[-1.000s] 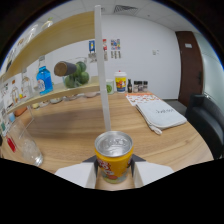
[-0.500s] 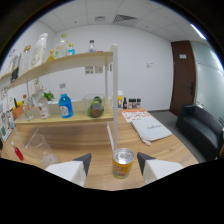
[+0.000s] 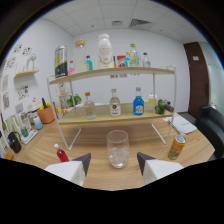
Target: Make me a cup of Vodka Sunrise.
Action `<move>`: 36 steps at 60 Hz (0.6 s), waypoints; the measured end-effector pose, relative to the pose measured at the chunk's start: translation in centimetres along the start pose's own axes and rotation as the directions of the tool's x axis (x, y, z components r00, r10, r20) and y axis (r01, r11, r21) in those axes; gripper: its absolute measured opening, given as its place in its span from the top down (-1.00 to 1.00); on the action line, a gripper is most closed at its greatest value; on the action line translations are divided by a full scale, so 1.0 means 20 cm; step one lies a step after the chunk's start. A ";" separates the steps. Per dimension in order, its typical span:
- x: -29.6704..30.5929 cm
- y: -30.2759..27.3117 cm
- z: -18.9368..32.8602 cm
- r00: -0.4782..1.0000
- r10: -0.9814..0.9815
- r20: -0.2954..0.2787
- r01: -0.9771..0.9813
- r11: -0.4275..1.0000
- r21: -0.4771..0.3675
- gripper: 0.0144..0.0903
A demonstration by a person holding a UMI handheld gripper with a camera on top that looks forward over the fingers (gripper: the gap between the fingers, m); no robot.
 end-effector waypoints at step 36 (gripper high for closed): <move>-0.46 -0.57 0.88 0.997 -0.077 -0.005 0.077 0.993 0.087 -0.40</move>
